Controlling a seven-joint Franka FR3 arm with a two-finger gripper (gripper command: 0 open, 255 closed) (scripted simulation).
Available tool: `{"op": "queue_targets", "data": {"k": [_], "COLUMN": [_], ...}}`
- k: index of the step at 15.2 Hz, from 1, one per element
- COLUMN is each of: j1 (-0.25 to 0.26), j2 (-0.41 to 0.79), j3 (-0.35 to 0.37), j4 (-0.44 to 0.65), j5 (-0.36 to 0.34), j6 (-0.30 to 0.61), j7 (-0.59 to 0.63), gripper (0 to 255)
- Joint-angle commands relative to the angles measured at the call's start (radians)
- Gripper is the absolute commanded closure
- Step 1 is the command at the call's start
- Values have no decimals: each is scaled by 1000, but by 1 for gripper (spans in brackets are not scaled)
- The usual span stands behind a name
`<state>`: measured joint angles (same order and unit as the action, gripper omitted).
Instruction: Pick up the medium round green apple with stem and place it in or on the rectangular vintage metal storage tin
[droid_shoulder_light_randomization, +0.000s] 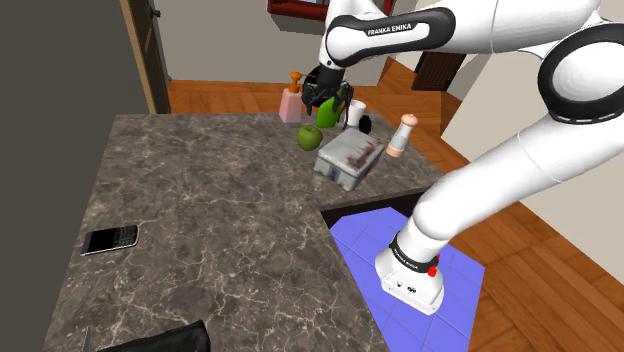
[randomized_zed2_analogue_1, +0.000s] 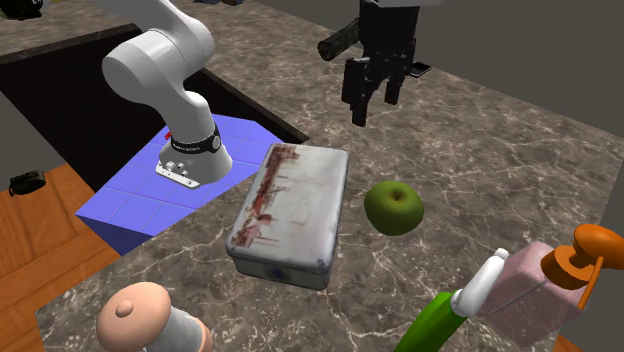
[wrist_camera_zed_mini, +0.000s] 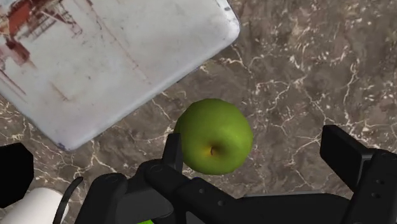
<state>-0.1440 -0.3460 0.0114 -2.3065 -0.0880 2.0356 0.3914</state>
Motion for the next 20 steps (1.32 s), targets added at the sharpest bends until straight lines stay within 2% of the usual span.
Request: {"op": "queue_targets", "data": {"k": [1, 8, 15, 20], "j1": [-19, -74, -80, -80], "j2": [64, 279, 332, 337], "j3": [5, -4, -11, -12], "j4": [16, 118, 82, 79], "j5": [-18, -90, -102, -103], "j6": [54, 182, 272, 280], "j7": [66, 264, 271, 272], "gripper": [0, 0, 0, 0]}}
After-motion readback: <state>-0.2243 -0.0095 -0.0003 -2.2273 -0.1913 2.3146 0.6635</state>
